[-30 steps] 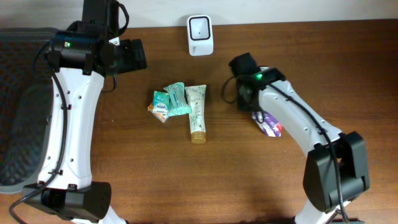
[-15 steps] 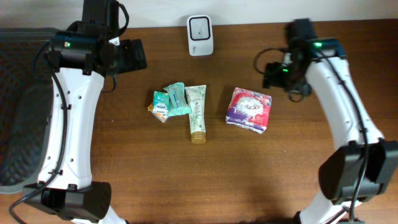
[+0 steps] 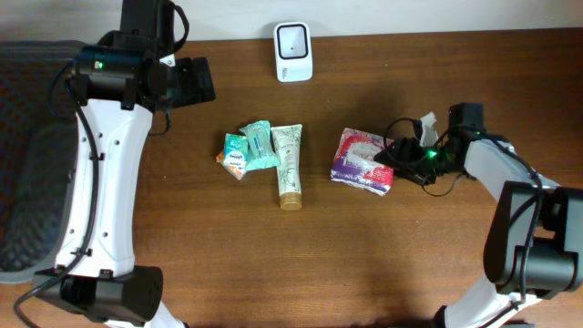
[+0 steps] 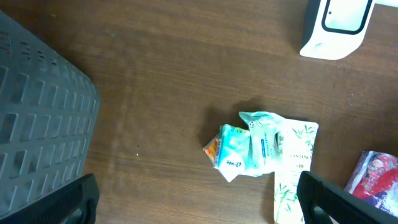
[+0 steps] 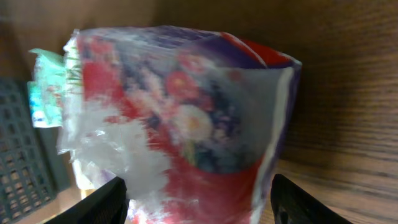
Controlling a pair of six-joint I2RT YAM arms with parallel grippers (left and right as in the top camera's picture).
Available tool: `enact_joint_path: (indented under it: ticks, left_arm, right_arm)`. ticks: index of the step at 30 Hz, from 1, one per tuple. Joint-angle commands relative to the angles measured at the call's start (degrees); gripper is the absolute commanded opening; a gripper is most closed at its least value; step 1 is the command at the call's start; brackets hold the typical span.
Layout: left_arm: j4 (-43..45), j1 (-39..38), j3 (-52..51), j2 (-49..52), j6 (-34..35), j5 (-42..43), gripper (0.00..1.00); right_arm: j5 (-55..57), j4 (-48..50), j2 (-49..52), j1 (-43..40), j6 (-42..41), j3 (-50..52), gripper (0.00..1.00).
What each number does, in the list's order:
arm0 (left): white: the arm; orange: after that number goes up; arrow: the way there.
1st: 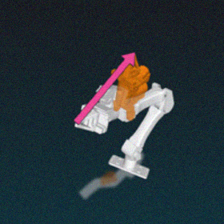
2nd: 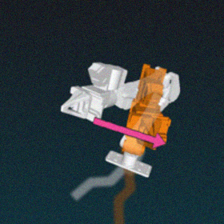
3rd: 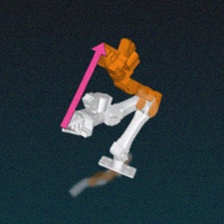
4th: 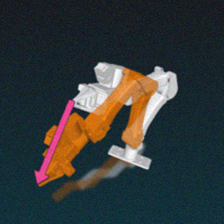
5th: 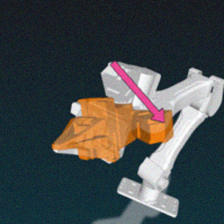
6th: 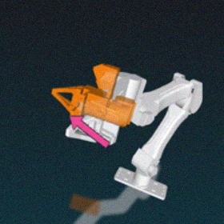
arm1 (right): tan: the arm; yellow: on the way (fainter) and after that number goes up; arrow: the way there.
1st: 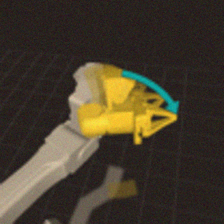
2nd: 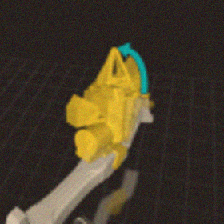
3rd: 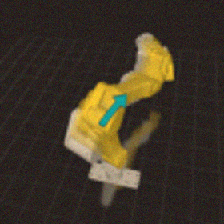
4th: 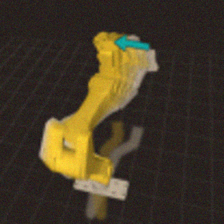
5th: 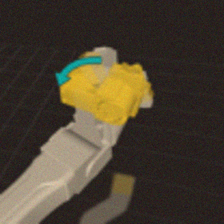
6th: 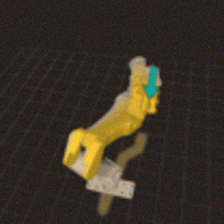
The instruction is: Scan the item barcode
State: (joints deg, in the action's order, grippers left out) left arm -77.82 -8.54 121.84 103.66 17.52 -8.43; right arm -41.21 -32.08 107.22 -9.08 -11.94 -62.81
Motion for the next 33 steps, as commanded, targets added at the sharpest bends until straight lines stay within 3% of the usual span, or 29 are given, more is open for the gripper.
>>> enact_joint_path:
  ticks: [1,2,3,4,5,8,12,14,20,26,33]
  left_arm:
    - [0.1,-0.1,0.5,-0.2,-0.7,-0.4,0.99]
    - [0.1,-0.1,0.5,-0.2,-0.7,-0.4,0.99]
    - [0.1,-0.1,0.5,-0.2,-0.7,-0.4,0.99]
    - [0.1,-0.1,0.5,-0.2,-0.7,-0.4,0.99]
    - [0.1,-0.1,0.5,-0.2,-0.7,-0.4,0.99]
    - [0.1,-0.1,0.5,-0.2,-0.7,-0.4,0.99]
    - [0.1,-0.1,0.5,-0.2,-0.7,-0.4,0.99]
    - [0.1,-0.1,0.5,-0.2,-0.7,-0.4,0.99]
    - [0.1,-0.1,0.5,-0.2,-0.7,-0.4,0.99]
    - [0.1,-0.1,0.5,-0.2,-0.7,-0.4,0.99]
    - [0.1,-0.1,0.5,-0.2,-0.7,-0.4,0.99]
  right_arm:
    - [4.4,1.7,1.8,3.7,-2.6,0.8,0.67]
    - [4.4,2.8,2.3,4.9,-3.8,0.8,0.66]
    - [4.4,4.8,2.8,6.8,-6.0,0.8,0.5]
    - [4.2,6.4,2.8,8.2,-7.9,0.8,0.24]
    - [2.5,8.9,2.7,9.4,-10.3,0.5,0.04]
    - [-7.3,24.6,2.7,11.4,-25.5,-5.8,0.04]
    - [3.2,31.1,2.7,13.8,-35.1,-17.2,0.04]
    - [12.4,31.3,2.8,16.0,-35.9,-21.9,0.04]
    - [23.0,41.6,2.9,21.9,-41.6,-22.8,0.04]
    - [23.8,45.0,4.9,22.9,-42.6,-25.5,0.04]
    - [20.3,44.3,16.4,24.2,-43.0,-38.6,0.04]
